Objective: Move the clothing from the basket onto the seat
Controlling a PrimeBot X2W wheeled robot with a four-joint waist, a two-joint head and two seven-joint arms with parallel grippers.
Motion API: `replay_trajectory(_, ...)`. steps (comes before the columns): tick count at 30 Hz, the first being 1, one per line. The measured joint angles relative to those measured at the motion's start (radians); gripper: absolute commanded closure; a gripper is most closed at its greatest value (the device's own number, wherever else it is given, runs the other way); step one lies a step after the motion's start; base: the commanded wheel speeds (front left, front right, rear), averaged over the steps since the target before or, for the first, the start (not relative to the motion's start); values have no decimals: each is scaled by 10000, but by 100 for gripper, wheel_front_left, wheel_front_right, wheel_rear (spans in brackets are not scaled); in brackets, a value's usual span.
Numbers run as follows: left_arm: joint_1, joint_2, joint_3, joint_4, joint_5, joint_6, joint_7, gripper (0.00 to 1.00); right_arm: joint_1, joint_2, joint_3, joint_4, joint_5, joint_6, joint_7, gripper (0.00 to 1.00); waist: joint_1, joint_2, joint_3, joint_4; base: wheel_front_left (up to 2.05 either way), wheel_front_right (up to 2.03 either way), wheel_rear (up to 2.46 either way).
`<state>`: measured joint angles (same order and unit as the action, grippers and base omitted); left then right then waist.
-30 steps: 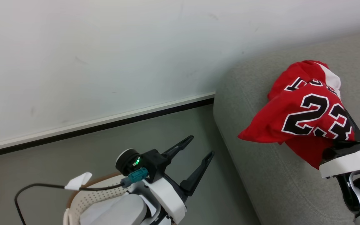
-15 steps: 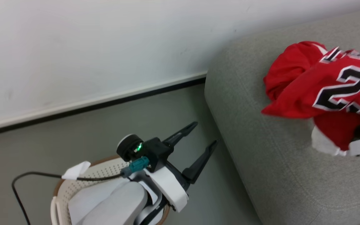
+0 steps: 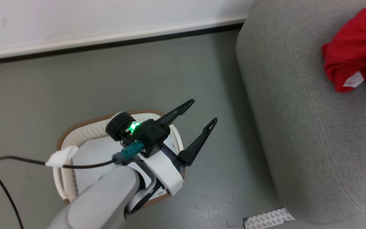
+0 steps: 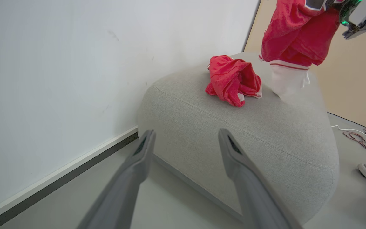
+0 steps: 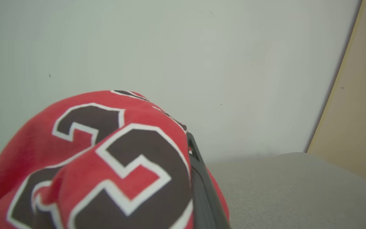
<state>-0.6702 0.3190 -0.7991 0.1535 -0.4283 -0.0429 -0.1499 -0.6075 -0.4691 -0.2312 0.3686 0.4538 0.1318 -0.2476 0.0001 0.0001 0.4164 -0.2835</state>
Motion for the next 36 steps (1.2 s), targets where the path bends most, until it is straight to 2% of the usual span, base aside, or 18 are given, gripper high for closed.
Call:
replay_trajectory(3,-229,82,44,-182,82,15,75,0,-330,-385,-151,857,370,0,88,100,0,0,466,190,0,0,0)
replay_trajectory(7,-431,211,148,-362,146,86,140,0,-891,-698,140,1933,468,0,261,100,1,0,1008,389,0,0,0)
replay_trajectory(12,-690,251,161,-539,257,123,203,0,-1482,-1026,1250,3365,790,0,1062,100,1,0,1532,559,0,0,0)
replay_trajectory(20,-739,318,159,-539,284,171,165,0,-2041,-1519,2867,4497,1505,0,3139,100,1,0,1728,649,0,0,0)
replay_trajectory(21,-738,316,159,-508,280,171,153,0,-2061,-1590,3005,4543,1653,0,3294,95,0,0,1686,651,0,0,0)
replay_trajectory(23,-728,291,153,-408,249,174,84,0,-2093,-1749,3321,4615,1810,0,3536,58,0,0,1575,652,0,0,0)
replay_trajectory(24,-717,276,151,-360,234,174,58,0,-2092,-1814,3448,4638,1914,0,3553,48,0,0,1499,652,0,0,0)
replay_trajectory(25,-705,263,157,-301,221,176,6,0,-2091,-1860,3576,4648,2025,0,3609,0,0,0,1414,651,0,0,0)
replay_trajectory(30,-493,157,148,6,-23,219,-226,0,-1881,-2000,4341,4621,2366,0,3841,0,0,0,812,636,0,0,0)
replay_trajectory(36,73,127,203,380,-336,282,-527,0,-1240,-2378,5202,4069,3141,0,4679,0,-2,0,-215,610,0,0,0)
